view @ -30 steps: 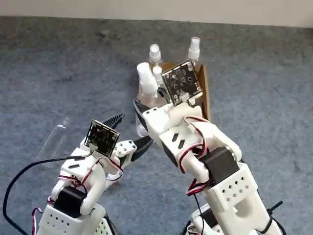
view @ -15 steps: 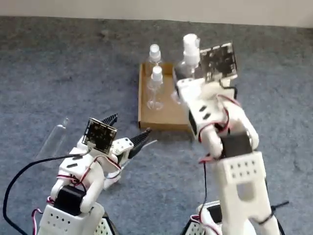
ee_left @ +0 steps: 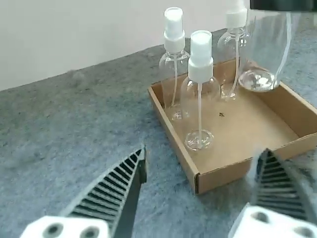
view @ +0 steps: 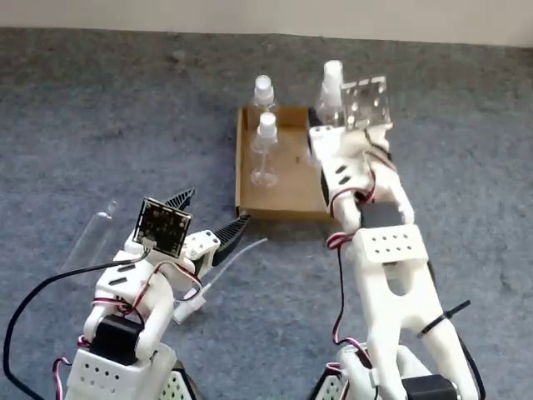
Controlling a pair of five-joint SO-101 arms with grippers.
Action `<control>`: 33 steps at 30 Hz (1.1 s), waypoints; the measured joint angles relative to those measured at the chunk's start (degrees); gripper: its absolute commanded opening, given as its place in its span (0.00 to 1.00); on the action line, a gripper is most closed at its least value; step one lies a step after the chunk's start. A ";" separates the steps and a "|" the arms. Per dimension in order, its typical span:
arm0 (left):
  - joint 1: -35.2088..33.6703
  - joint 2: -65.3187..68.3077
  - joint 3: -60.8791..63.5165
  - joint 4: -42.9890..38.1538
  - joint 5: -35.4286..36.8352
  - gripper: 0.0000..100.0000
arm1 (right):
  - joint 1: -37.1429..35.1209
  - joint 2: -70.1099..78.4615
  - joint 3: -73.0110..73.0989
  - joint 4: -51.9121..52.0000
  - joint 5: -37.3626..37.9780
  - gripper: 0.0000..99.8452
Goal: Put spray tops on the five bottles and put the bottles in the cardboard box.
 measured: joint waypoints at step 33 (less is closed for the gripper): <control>0.00 0.00 0.00 0.00 0.00 0.29 | 0.79 19.34 5.80 -18.90 0.00 0.00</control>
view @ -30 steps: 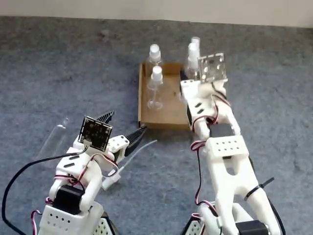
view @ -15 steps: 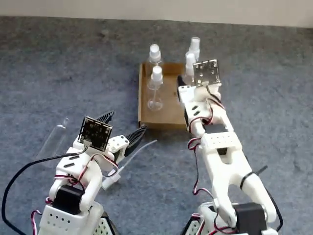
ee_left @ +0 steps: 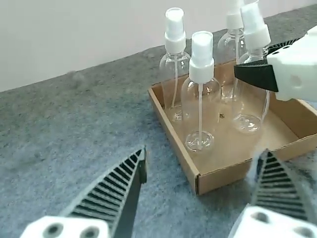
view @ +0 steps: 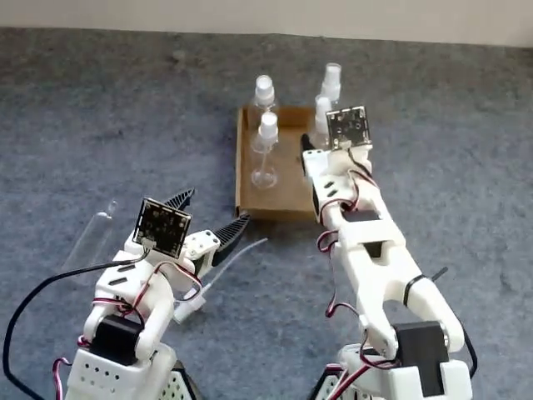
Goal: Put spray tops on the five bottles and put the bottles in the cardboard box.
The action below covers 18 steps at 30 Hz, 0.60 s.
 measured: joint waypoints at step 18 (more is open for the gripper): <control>0.00 0.00 0.00 0.00 0.00 0.29 | 0.70 0.97 0.00 -4.04 0.00 0.00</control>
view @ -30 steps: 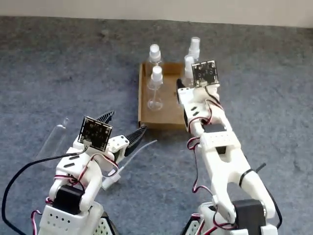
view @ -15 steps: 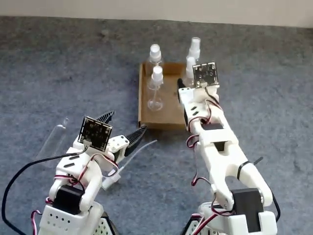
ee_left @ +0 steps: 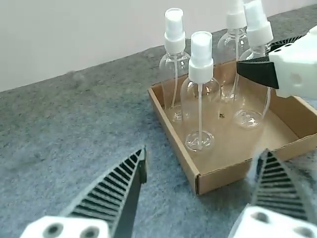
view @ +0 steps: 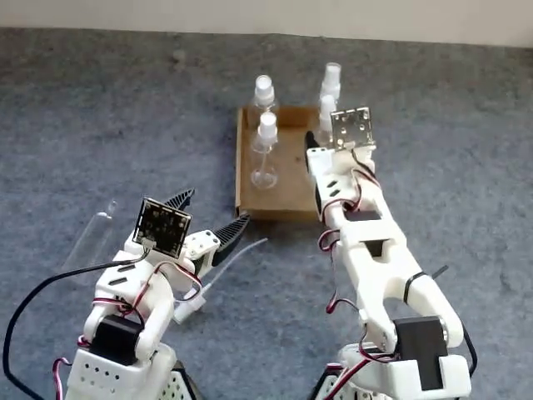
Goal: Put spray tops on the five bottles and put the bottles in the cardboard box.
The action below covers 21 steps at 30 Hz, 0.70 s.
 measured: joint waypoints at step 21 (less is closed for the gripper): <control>0.00 0.00 0.00 0.00 0.00 0.29 | -0.35 0.00 0.00 0.00 0.09 0.13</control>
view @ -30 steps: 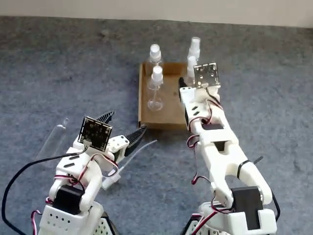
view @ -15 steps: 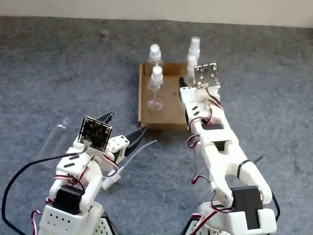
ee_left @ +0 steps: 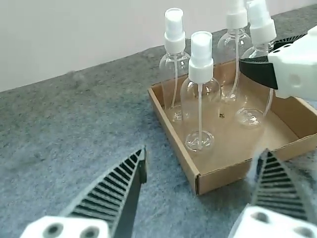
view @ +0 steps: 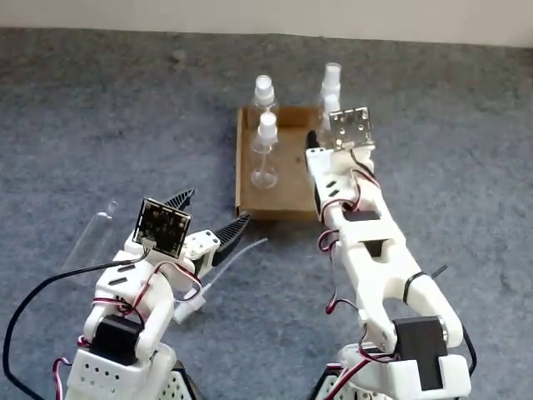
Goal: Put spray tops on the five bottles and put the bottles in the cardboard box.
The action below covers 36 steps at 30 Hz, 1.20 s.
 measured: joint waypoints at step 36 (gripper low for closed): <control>0.00 0.00 0.00 0.00 0.00 0.29 | -1.05 -3.96 0.00 4.22 0.00 0.25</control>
